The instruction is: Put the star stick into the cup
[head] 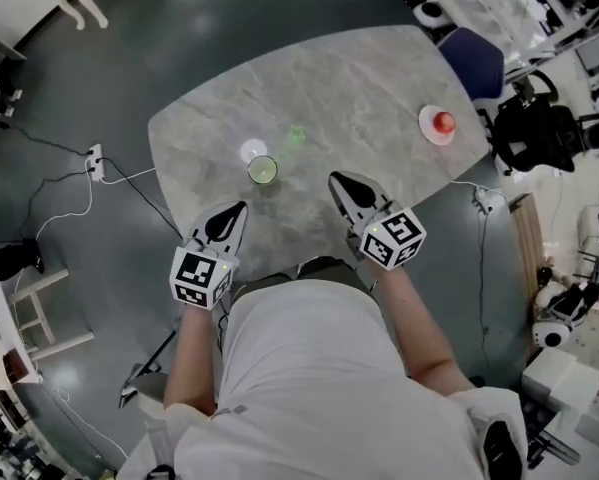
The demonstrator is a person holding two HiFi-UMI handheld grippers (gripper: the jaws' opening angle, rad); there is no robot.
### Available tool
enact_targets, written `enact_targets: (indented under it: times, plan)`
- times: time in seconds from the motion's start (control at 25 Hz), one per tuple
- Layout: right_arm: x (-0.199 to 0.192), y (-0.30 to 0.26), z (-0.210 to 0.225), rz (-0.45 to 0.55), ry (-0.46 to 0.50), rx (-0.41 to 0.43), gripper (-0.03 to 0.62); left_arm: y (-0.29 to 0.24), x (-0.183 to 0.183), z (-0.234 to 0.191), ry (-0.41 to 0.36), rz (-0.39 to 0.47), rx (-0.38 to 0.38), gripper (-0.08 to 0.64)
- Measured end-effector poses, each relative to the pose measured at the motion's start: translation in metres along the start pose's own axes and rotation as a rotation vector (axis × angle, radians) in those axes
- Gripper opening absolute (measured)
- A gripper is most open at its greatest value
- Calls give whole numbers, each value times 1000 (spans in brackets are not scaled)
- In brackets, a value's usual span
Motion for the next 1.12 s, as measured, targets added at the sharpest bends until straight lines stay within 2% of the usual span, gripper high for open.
enact_targets:
  times: [0.48,0.72,1.12]
  plan:
    - [-8,48,-30,5,111,-89,11,-30,19,25,-75,31,-147,2]
    - [-15,63,-45,10,120,-121,11,-36,23,40,-118,37,-212,2]
    - [-22,74,-51,30,130,-191,11,-35,20,51,-149,29,-256,2]
Point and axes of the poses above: the fingertips, and each gripper's own axes: y backward along the fingers, z to its right, x out of its top, the point moved 2 cm from there along y, backward along the fingers, and after that the axes turned 6 degrees about -z, right-handed, at the moved point
